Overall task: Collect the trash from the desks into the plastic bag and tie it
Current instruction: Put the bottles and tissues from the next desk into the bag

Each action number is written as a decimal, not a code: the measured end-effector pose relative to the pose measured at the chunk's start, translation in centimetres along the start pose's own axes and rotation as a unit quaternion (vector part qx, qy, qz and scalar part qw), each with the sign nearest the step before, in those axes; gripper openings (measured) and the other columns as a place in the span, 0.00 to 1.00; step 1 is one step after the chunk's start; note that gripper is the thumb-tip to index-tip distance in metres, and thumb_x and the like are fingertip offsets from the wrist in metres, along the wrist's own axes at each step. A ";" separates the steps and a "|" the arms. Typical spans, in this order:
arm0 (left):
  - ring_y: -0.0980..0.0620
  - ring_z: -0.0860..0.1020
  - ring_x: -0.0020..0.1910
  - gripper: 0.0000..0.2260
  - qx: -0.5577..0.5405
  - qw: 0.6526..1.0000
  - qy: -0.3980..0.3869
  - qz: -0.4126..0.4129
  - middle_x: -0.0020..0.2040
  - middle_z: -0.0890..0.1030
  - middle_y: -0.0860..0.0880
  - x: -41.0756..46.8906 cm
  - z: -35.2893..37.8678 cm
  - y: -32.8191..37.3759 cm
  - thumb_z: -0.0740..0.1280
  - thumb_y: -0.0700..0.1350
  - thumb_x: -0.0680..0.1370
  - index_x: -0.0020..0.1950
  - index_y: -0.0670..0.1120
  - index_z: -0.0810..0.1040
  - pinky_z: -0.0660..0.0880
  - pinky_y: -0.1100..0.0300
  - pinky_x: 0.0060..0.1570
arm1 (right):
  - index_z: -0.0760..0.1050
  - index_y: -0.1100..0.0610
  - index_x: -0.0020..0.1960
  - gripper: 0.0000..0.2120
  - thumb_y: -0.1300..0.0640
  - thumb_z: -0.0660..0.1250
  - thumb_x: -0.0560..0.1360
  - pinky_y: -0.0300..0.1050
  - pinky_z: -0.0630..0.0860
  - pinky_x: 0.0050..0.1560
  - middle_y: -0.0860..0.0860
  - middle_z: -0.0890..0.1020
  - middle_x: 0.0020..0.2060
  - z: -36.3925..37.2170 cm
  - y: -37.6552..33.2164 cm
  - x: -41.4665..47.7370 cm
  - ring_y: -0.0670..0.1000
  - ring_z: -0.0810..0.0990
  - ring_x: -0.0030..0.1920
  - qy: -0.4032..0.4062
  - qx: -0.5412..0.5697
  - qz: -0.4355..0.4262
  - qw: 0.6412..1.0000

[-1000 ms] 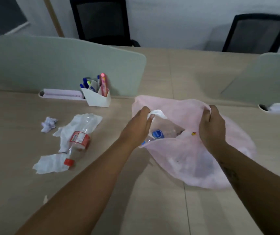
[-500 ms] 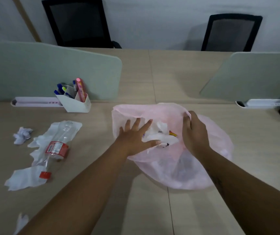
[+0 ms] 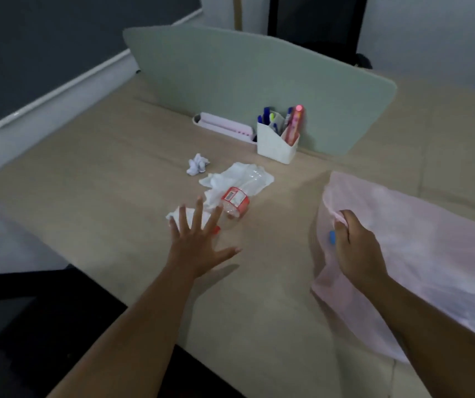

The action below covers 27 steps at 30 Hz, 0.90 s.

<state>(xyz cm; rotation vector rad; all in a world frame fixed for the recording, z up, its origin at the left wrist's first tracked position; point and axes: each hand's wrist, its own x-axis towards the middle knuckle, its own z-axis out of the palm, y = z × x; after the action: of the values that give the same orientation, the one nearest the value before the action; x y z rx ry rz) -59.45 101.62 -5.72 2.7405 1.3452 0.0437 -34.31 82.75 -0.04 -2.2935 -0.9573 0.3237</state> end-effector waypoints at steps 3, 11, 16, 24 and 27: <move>0.33 0.38 0.76 0.55 0.018 0.996 -0.054 -0.072 0.78 0.30 0.49 -2.3 1.3 -4.7 0.45 0.86 0.55 0.73 0.63 0.27 0.46 0.28 0.68 | 0.71 0.55 0.64 0.16 0.51 0.52 0.82 0.54 0.75 0.49 0.60 0.81 0.52 1.9 -1.6 -0.1 0.64 0.78 0.51 -0.031 -0.003 -0.022 0.999; 0.34 0.43 0.77 0.57 -0.010 0.986 -0.059 -0.154 0.79 0.35 0.48 -5.5 5.4 -8.2 0.45 0.86 0.56 0.75 0.60 0.29 0.50 0.29 0.65 | 0.71 0.53 0.62 0.16 0.49 0.51 0.81 0.57 0.76 0.51 0.58 0.82 0.50 4.2 -2.2 -0.9 0.64 0.78 0.50 -0.059 -0.014 -0.040 0.997; 0.34 0.46 0.77 0.57 -0.037 0.994 -0.019 -0.103 0.80 0.38 0.46 -0.6 5.6 -7.1 0.47 0.85 0.58 0.78 0.57 0.33 0.51 0.30 0.68 | 0.70 0.50 0.60 0.13 0.48 0.51 0.81 0.56 0.77 0.47 0.55 0.82 0.46 3.9 -1.5 -0.4 0.62 0.79 0.46 -0.053 -0.048 -0.044 0.996; 0.34 0.43 0.77 0.54 -0.042 0.999 -0.018 -0.003 0.80 0.37 0.47 6.6 5.5 -7.0 0.51 0.84 0.58 0.74 0.63 0.29 0.50 0.29 0.69 | 0.70 0.52 0.58 0.15 0.47 0.48 0.82 0.48 0.75 0.35 0.51 0.79 0.36 2.0 0.8 1.0 0.50 0.78 0.35 -0.071 -0.093 -0.033 0.993; 0.34 0.43 0.77 0.52 -0.050 0.998 -0.022 0.021 0.80 0.38 0.47 7.7 5.6 -6.7 0.50 0.83 0.59 0.74 0.65 0.30 0.49 0.29 0.69 | 0.70 0.53 0.58 0.13 0.50 0.50 0.83 0.40 0.69 0.32 0.52 0.79 0.36 2.1 1.0 1.3 0.46 0.76 0.34 -0.071 -0.101 -0.031 0.992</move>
<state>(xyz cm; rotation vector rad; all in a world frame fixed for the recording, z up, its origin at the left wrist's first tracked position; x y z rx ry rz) -59.67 111.45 -11.98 2.6706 1.2396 0.0512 -33.78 84.05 -2.27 -2.4423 -1.1777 0.3820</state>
